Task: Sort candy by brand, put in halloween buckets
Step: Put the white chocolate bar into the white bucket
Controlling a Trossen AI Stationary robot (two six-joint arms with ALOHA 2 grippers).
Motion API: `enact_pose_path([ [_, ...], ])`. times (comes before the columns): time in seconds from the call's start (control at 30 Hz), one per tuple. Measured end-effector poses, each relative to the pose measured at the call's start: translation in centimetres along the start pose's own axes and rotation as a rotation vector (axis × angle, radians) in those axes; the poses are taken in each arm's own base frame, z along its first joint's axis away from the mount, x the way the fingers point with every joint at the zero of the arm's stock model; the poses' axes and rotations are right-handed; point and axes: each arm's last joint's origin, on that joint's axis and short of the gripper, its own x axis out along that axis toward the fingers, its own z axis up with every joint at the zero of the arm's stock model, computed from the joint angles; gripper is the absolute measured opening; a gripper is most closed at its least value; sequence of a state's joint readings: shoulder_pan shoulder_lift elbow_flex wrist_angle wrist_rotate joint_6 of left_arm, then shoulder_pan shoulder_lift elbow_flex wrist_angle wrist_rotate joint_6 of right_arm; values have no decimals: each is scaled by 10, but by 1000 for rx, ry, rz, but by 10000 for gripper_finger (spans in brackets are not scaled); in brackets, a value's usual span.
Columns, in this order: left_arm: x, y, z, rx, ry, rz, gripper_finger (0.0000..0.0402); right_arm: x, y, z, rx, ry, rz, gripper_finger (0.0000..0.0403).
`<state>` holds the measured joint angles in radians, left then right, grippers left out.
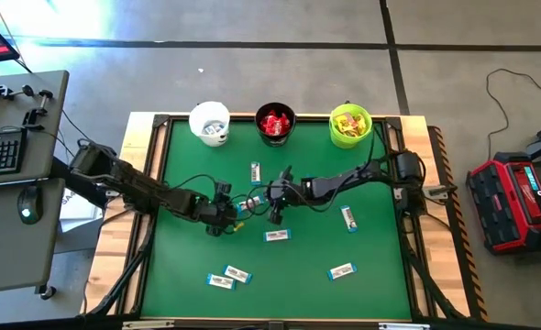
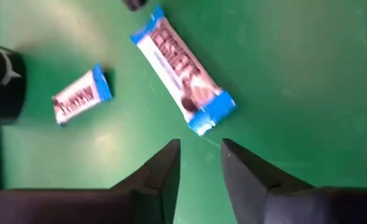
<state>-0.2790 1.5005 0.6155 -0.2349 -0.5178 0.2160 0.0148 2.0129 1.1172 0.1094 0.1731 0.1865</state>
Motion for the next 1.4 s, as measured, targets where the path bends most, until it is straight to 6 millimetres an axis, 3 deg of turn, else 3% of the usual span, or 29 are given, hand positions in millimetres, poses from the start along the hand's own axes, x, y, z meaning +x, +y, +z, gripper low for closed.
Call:
enact_pose_path([
  [0.3, 14, -7, 2, 85, 11, 26, 139, 6, 0, -2, 27, -15, 12, 0],
  [0.57, 20, -9, 5, 93, 4, 61, 141, 20, 3, -2, 44, -3, 24, 0],
  [1.1, 19, -14, 7, 169, 1, 102, 140, 21, 3, 3, 38, 5, 49, 0],
  [1.4, 13, -25, 8, 210, -21, 96, 86, 22, -4, 3, 57, 22, 57, 0],
])
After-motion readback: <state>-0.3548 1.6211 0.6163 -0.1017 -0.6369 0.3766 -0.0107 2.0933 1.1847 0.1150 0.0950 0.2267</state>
